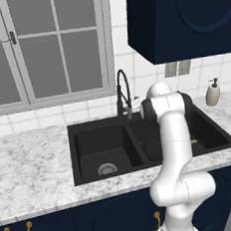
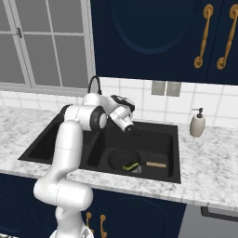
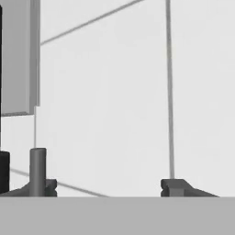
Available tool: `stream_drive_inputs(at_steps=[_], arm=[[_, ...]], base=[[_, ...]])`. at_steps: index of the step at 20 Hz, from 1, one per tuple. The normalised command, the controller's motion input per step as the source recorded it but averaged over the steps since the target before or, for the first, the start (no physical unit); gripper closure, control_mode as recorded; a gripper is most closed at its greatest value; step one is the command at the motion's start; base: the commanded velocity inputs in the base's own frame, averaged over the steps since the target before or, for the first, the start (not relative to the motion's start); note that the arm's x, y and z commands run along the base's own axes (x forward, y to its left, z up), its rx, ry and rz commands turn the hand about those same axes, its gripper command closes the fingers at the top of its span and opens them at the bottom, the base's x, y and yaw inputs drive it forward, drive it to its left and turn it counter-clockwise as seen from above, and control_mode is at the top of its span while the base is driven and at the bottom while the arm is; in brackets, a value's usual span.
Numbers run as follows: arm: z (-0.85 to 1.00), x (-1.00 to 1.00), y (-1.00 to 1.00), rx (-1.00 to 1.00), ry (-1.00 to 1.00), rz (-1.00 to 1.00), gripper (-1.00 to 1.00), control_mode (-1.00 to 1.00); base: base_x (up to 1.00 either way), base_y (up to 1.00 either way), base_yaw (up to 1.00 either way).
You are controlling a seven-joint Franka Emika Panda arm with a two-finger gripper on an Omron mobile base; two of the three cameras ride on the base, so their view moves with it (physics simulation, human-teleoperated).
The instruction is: Pick the pan and sponge and place them into the sink. Then turn on the water.
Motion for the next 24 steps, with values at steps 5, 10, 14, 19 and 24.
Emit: stream_drive_inputs(at_steps=[5,10,14,19,24], arm=[[-0.1,0.4,0.0,0.0,0.0,0.0,-1.0,-1.0],[-0.08,0.29,0.01,0.0,0.02,0.0,1.0,-1.0],[-0.09,0.18,-0.31,0.13,0.07,0.0,1.0,-1.0],[-0.34,0.12,-0.81,0.3,0.08,-0.02,1.0,-1.0],[-0.53,0.0,-0.83,0.28,0.13,-0.07,1.0,-1.0]], base=[[0.0,0.0,0.0],[0.0,0.0,0.0],[0.0,0.0,0.0],[0.0,0.0,0.0],[0.0,0.0,0.0]])
